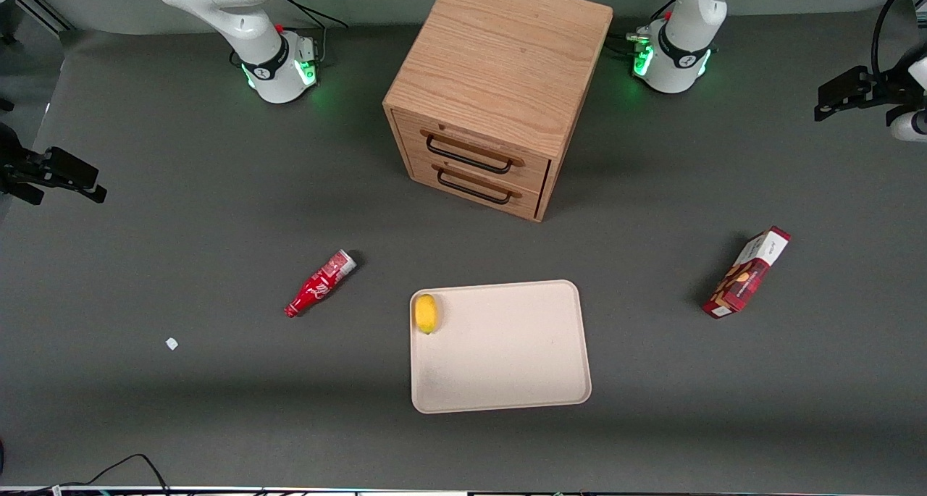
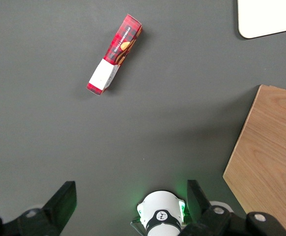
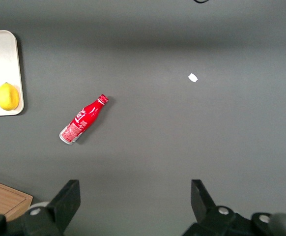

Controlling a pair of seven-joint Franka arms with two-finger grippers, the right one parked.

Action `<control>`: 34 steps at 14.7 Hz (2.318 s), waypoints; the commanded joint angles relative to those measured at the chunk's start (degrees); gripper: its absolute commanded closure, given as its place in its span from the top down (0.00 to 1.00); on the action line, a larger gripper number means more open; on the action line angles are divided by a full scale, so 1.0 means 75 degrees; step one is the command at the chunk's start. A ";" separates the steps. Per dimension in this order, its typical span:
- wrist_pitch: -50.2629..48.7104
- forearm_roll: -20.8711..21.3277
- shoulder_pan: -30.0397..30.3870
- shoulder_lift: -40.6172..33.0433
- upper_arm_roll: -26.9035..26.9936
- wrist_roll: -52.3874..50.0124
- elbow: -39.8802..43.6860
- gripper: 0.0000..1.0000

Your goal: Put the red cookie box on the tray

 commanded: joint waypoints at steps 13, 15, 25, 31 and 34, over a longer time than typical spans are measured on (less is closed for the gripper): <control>0.1236 -0.0090 0.0080 0.1737 0.1032 0.4589 -0.0028 1.00; 0.2231 -0.0359 0.0138 0.1772 0.1079 0.5235 -0.0896 1.00; 0.6229 -0.1297 0.0103 0.3260 0.1150 0.5929 -0.2821 1.00; 0.7356 -0.1485 0.0103 0.3718 0.1032 0.5940 -0.3231 1.00; 0.7965 -0.1660 0.0092 0.3822 0.1021 0.5929 -0.3560 1.00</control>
